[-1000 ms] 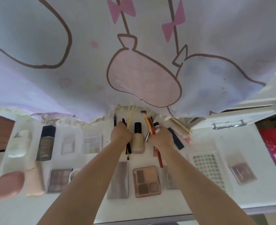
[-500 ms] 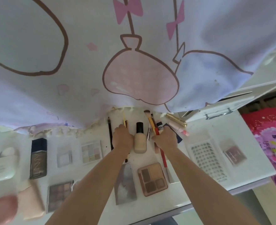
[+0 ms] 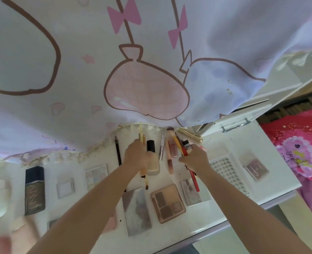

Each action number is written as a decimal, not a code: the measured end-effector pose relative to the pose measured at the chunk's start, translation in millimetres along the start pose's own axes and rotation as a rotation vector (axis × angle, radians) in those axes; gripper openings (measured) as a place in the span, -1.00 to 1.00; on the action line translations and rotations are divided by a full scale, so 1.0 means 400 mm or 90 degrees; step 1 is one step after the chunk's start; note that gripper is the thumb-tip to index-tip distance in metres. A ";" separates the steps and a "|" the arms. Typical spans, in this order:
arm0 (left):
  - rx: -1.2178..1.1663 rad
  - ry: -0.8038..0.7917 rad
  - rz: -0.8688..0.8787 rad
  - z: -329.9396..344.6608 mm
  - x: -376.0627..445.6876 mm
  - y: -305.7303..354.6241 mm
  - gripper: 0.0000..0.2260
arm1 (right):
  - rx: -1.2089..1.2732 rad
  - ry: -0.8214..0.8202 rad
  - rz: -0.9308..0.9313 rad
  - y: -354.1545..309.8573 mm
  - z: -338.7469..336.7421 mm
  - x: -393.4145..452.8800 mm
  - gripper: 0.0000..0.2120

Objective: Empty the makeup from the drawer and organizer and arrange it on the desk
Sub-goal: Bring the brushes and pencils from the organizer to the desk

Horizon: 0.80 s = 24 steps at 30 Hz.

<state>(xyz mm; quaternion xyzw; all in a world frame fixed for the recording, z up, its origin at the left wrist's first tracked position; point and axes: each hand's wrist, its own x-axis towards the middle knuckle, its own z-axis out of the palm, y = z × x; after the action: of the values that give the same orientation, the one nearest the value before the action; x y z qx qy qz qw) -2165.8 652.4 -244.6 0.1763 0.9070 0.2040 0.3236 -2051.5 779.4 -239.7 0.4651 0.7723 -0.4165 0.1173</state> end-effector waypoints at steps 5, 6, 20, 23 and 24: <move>-0.103 -0.060 0.045 0.056 -0.007 0.129 -0.78 | -0.017 -0.026 0.016 -0.003 0.022 0.027 -0.52; -0.108 -0.055 0.028 0.069 0.001 0.142 -0.87 | -0.032 -0.014 0.023 0.001 0.021 0.031 -0.56; -0.087 0.065 -0.070 0.099 0.004 0.164 -0.55 | -0.043 0.102 -0.055 0.008 0.052 0.054 -0.69; -0.048 0.063 -0.039 0.111 -0.017 0.148 -0.52 | -0.100 0.116 -0.140 0.024 0.049 0.038 -0.68; -0.021 0.062 -0.012 0.114 -0.028 0.140 -0.54 | -0.122 0.117 -0.170 0.032 0.047 0.031 -0.67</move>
<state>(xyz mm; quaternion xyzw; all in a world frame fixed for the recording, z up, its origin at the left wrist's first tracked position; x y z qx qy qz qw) -2117.0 707.1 -244.0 0.1519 0.9197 0.2243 0.2843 -2051.7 775.6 -265.3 0.3816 0.8708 -0.3083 0.0339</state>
